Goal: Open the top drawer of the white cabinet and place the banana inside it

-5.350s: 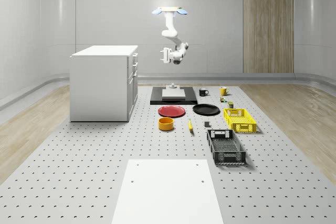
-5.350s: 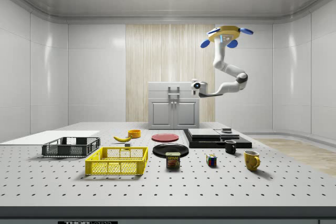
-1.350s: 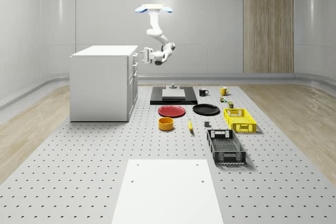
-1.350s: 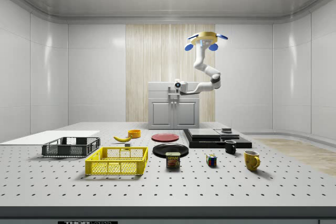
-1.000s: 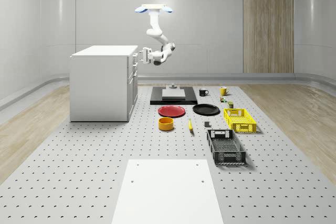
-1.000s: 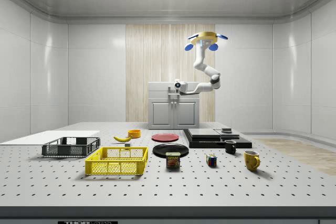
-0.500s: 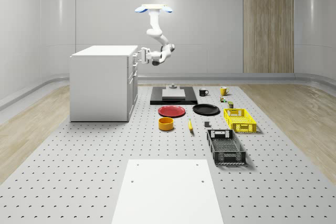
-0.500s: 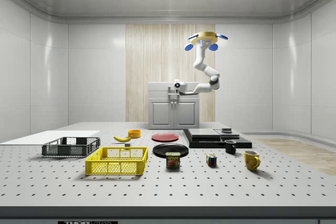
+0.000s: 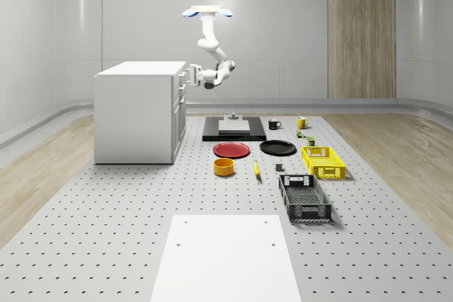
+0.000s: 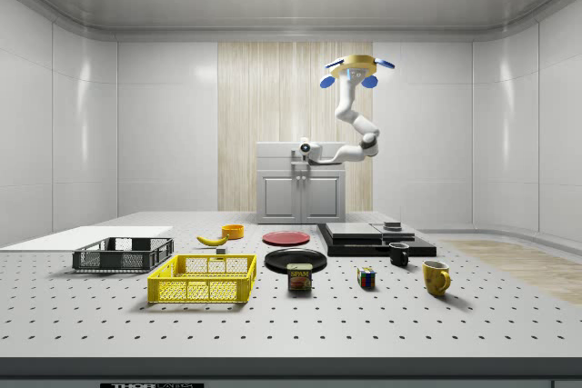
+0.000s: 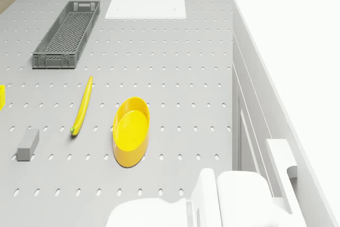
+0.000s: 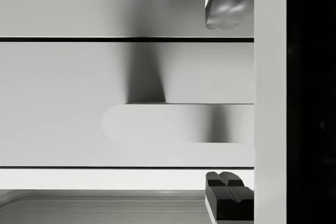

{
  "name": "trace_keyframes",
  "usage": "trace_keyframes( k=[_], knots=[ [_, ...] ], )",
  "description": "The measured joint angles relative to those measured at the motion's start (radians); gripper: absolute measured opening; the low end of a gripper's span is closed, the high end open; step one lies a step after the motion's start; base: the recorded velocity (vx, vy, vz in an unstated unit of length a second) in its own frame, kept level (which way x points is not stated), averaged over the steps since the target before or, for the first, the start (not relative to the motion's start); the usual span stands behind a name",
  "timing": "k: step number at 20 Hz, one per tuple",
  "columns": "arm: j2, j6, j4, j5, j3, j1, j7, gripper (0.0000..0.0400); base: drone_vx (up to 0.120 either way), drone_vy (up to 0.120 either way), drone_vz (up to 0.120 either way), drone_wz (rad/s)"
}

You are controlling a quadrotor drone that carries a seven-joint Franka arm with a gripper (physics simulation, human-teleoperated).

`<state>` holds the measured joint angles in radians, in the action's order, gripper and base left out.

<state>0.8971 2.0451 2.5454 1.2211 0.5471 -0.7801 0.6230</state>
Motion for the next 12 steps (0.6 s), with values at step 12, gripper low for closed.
trace_keyframes(
  k=[12],
  knots=[
    [-0.029,0.005,-0.006,0.041,-0.03,0.006,-0.018,0.04,0.0,0.0,0.0,0.0]
  ],
)
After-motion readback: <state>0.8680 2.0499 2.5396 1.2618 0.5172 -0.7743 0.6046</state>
